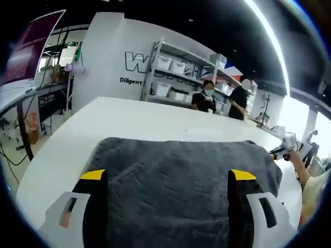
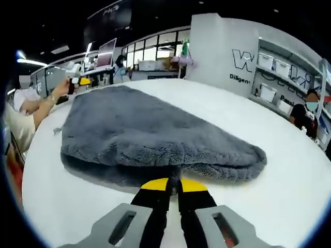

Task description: Fold the towel on the table until its edges align and the towel forms a compact rectangular stack.

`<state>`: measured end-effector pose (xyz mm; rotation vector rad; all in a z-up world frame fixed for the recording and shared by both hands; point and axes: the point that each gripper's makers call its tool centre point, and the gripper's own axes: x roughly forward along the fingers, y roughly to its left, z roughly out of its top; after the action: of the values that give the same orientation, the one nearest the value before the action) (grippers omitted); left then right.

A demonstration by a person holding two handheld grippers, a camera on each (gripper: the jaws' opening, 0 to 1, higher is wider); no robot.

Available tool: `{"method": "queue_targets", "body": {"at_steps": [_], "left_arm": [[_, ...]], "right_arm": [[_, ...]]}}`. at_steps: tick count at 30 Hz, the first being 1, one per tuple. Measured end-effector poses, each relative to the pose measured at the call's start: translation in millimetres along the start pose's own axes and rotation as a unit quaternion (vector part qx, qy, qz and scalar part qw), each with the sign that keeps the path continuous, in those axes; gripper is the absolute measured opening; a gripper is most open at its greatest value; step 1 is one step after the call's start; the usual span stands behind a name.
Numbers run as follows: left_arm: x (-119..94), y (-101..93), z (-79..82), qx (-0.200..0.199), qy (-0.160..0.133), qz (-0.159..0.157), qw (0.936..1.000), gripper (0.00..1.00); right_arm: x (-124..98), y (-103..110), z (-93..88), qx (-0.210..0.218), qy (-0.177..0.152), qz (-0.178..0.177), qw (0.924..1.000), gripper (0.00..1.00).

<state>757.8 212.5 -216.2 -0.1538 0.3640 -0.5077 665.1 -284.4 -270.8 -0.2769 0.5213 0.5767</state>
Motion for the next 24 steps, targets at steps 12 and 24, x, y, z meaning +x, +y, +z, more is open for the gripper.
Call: {"method": "queue_targets", "body": {"at_steps": [12, 24], "left_arm": [[1, -2.1, -3.5, -0.001, 0.009, -0.004, 1.0, 0.92], [2, -0.7, -6.5, 0.0, 0.017, -0.003, 0.9999, 0.92]], "right_arm": [[-33, -23, 14.6, 0.009, -0.029, -0.025, 0.9992, 0.02], [-83, -43, 29.6, 0.01, -0.082, -0.1, 0.9915, 0.02]]}}
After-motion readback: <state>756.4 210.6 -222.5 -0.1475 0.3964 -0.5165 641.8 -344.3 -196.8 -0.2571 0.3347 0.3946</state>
